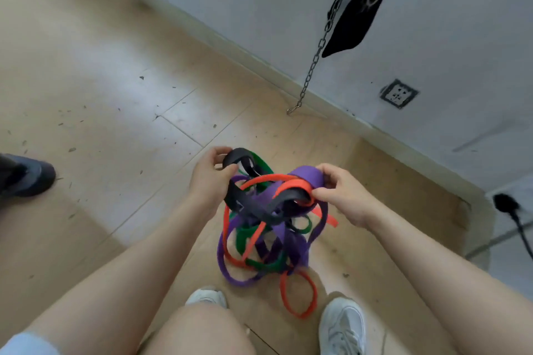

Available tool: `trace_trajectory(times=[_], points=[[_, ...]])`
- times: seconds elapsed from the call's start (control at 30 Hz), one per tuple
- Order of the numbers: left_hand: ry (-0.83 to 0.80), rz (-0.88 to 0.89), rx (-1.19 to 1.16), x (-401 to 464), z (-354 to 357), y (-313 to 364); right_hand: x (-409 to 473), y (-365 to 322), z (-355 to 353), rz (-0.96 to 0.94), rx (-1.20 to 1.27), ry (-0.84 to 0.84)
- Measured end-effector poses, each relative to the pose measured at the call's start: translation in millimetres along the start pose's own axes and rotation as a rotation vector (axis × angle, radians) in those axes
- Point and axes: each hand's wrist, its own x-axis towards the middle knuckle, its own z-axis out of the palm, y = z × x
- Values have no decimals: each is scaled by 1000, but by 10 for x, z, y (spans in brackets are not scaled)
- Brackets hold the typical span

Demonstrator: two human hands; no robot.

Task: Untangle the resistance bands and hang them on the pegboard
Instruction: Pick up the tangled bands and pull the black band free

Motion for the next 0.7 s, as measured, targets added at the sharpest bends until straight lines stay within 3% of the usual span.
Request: trace_trajectory(times=[0.1, 0.2, 0.27, 0.37, 0.43, 0.53, 0.6, 0.67, 0.7], points=[[-57, 105, 24, -288, 48, 269, -471, -295, -278, -99, 181, 110], [-109, 184, 35, -557, 111, 519, -861, -459, -560, -193, 515, 296], [-140, 205, 14, -733, 185, 662, -1035, -402, -711, -139, 633, 476], [-169, 236, 34, -973, 342, 774, -1194, -79, -807, 216, 303, 634], [-215, 270, 72, -1124, 450, 782, -1268, 180, -765, 410, 137, 591], [-295, 319, 113, -1303, 561, 788, -1315, 340, -623, 549, 140, 539], [-291, 315, 8, -1387, 604, 888, -1325, 297, -530, 638, -175, 464], [-279, 304, -142, -1469, 654, 1072, -1301, 290, -435, 505, -503, 453], [-291, 308, -174, -1510, 687, 1172, -1294, 272, -392, 347, -474, 426]])
